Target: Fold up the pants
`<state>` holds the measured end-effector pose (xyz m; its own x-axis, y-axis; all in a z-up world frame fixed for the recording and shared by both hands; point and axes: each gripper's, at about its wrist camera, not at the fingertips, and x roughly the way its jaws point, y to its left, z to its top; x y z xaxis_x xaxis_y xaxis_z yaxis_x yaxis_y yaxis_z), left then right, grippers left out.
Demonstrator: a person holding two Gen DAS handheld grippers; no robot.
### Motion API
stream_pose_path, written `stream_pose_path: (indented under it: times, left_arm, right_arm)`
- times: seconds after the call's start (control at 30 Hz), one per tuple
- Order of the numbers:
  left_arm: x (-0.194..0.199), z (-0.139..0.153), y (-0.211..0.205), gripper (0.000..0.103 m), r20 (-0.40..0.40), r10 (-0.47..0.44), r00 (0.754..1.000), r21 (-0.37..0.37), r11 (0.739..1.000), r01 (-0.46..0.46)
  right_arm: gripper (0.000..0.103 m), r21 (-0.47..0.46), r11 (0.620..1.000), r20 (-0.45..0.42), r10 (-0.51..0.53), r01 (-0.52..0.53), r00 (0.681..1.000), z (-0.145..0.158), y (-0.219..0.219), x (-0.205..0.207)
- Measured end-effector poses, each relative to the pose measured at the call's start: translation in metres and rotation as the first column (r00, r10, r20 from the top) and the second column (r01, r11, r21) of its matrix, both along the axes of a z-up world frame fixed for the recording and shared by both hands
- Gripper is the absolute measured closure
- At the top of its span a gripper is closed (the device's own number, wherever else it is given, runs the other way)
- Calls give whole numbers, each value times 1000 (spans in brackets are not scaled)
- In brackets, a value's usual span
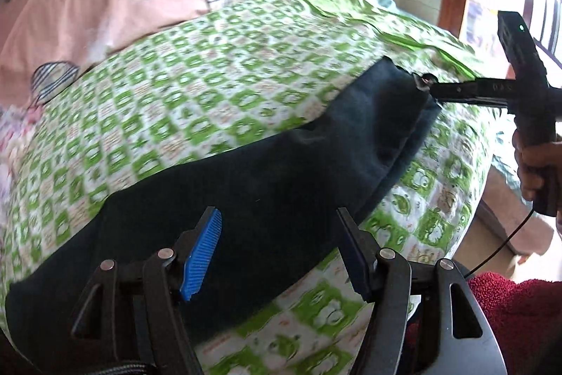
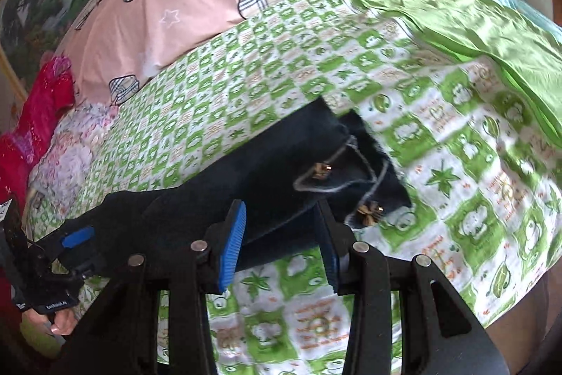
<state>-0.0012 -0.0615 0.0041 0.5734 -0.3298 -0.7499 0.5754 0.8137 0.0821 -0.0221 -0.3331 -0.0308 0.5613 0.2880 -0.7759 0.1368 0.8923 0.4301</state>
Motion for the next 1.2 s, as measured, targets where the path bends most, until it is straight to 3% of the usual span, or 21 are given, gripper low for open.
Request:
stream_pose_path:
  times: [0.2,0.33,0.5,0.7,0.8,0.87,0.97,1.0,1.03,1.1,1.2]
  left_arm:
    - [17,-1,-36,37,-10,-97,995,54,994,97]
    - [51,4,-56,36,-89,-136,987,-1,991,137]
    - [106,2,-98,35,-226,-224,948,-86,974,210]
    - [147,-10,-159,35,-331,-325,886,-105,946,308]
    - [158,-20,-183,36,-345,-341,874,-83,939,333]
    - [165,-29,-197,42,-368,-343,864,-74,937,340]
    - [169,-36,-210,56,-398,-368,840,-94,928,361]
    - [168,-35,-212,65,-396,-377,837,-102,924,368]
    - [167,-33,-214,76,-392,-383,837,-105,922,373]
    - [163,-28,-214,87,-371,-396,840,-105,917,385]
    - [152,-18,-218,90,-322,-418,849,-74,905,418]
  right_arm:
    - [61,46,998,-5,-43,43,999,-9,-14,0]
    - [61,79,994,-2,-78,78,997,-14,-23,1]
    - [61,138,985,-11,-102,103,995,-21,-30,3]
    - [61,201,971,-21,-125,127,992,-29,-36,6]
    - [62,222,966,-25,-130,133,991,-32,-39,6]
    - [65,226,965,-23,-129,131,991,-32,-40,7]
    - [81,223,967,-20,-123,124,992,-33,-41,6]
    - [87,219,968,-17,-119,120,993,-32,-40,6]
    - [90,212,970,-14,-116,116,993,-31,-40,5]
    - [94,204,973,-2,-113,111,994,-29,-40,4]
    - [95,194,976,42,-113,103,993,-16,-40,0]
